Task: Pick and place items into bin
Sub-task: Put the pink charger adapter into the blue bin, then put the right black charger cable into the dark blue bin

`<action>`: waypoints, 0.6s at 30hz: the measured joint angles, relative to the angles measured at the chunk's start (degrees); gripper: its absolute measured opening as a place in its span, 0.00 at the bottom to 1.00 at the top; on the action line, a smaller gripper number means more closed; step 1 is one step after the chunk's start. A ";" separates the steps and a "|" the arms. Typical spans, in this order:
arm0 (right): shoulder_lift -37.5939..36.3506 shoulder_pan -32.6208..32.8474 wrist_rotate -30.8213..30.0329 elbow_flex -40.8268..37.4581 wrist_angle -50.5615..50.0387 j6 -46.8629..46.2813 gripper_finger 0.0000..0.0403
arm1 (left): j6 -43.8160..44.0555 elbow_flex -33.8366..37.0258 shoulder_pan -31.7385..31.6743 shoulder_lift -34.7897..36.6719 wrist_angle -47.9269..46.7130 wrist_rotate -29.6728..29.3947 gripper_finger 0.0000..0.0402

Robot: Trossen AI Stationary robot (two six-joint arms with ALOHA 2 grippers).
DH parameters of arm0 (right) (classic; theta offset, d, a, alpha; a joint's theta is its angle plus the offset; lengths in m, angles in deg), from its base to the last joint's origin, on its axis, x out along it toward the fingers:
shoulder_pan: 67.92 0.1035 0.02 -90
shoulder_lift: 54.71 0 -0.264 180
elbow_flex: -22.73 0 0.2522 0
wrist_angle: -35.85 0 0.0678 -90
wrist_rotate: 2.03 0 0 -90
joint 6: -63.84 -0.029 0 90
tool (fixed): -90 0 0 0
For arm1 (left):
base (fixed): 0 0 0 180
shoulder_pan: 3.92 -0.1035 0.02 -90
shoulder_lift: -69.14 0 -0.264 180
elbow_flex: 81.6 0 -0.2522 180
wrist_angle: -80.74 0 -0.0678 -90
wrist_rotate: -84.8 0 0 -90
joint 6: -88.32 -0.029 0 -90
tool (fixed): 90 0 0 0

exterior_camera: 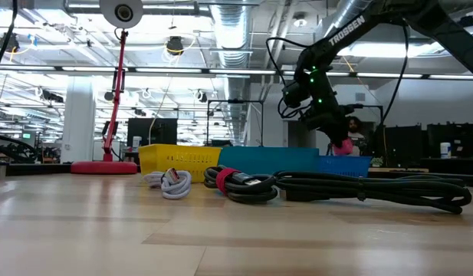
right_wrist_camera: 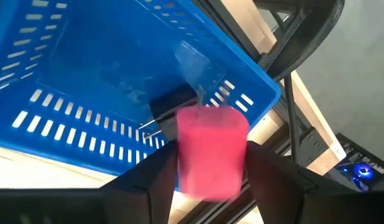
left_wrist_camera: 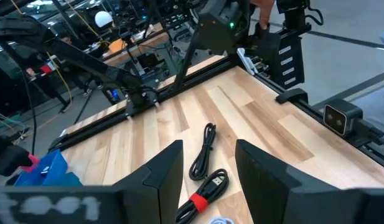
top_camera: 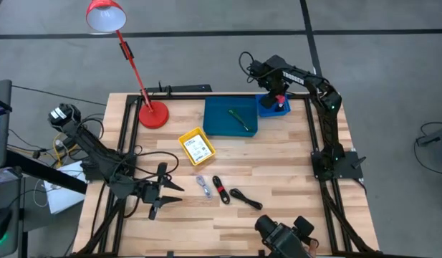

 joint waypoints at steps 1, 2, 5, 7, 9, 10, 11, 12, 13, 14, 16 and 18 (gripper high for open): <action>0.00 0.05 0.00 0.00 0.01 -0.02 0.46 | 0.00 0.01 -0.06 0.00 0.00 0.00 0.34; 0.00 0.17 0.04 0.00 -0.01 -0.02 0.47 | 0.00 0.01 -0.06 0.00 0.00 0.00 0.34; 0.00 0.63 0.01 0.00 -0.01 -0.01 0.52 | 0.02 0.01 -0.08 0.00 -0.02 0.00 0.34; 0.00 1.17 0.00 0.00 -0.02 0.15 0.54 | 0.00 0.01 -0.08 0.00 -0.02 0.01 0.34; 0.00 1.96 0.08 0.00 -0.52 0.92 0.57 | 0.01 0.01 -0.08 0.00 -0.02 0.01 0.34; 0.00 2.49 0.07 0.00 -1.24 0.92 0.58 | 0.01 0.01 -0.08 0.00 -0.02 0.01 0.34; 0.00 3.14 0.11 0.00 -2.19 0.92 0.59 | 0.02 0.01 -0.08 0.00 -0.02 -0.01 0.34; 0.00 3.90 0.09 0.00 -3.48 0.92 0.59 | 0.02 0.01 -0.08 0.00 -0.02 -0.05 0.34; 0.00 4.79 0.15 0.00 -5.16 0.90 0.59 | 0.02 0.01 -0.08 0.00 -0.02 -0.13 0.34; 0.00 5.82 0.25 0.00 -7.10 0.90 0.59 | 0.02 0.01 -0.08 0.00 -0.02 -0.47 0.34; 0.00 8.37 1.44 0.00 -9.17 0.86 0.59 | -0.04 0.01 -0.08 0.00 -0.02 -1.34 0.34; -0.53 11.31 4.92 -0.02 -8.30 0.98 0.59 | -1.85 0.01 -0.08 0.00 -0.02 -1.99 0.34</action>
